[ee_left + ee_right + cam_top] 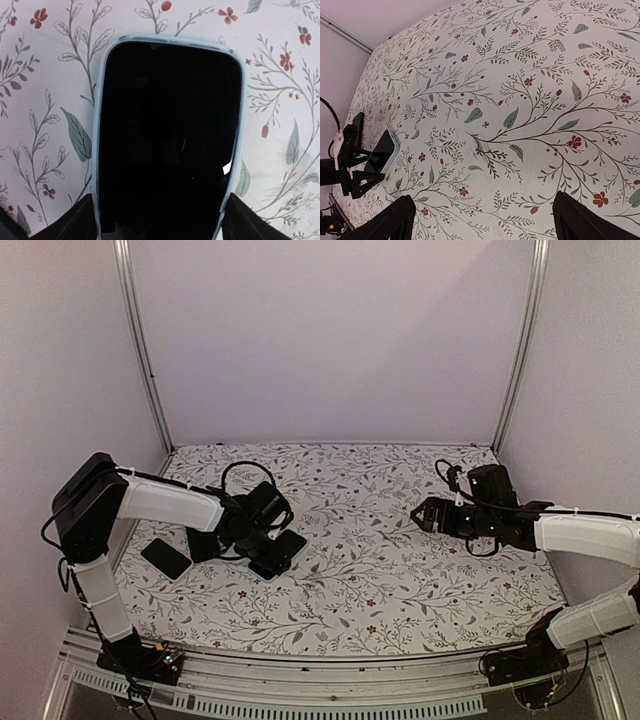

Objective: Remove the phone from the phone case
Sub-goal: Move the phone with the phone case to the center of the board, then pass from the left arm to the right

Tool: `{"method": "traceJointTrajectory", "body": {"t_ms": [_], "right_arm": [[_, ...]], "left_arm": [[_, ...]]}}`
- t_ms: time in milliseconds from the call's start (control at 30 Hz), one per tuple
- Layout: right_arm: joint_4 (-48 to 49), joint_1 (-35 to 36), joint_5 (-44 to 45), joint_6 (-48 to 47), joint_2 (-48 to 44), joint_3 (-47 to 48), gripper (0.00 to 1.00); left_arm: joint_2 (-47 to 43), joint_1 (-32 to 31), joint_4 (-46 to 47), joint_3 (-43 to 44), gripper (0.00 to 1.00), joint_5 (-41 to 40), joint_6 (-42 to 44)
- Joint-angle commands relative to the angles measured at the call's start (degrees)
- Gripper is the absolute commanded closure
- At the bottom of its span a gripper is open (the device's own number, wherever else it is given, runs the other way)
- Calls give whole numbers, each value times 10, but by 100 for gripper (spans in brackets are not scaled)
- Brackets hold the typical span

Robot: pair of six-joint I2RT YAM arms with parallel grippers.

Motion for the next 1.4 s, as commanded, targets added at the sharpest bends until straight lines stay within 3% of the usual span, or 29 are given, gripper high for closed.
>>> {"method": "traceJointTrajectory", "body": {"t_ms": [0,333,533,933,1367], "right_arm": [[28,15,-37,13,20,3,1],[57,35,-79,57,90,38,2],[73,40,-104,93,124,52,3],[93,71,-126,127,214,125,5],[171,83,-193,180,332,181,14]], "left_arm": [[55,-15,-20,9,23,46,-6],[88,-25,1,68,41,51,-22],[91,-25,33,83,47,77,-38],[80,-24,96,85,47,131,-67],[75,-26,158,76,47,183,-109]]}}
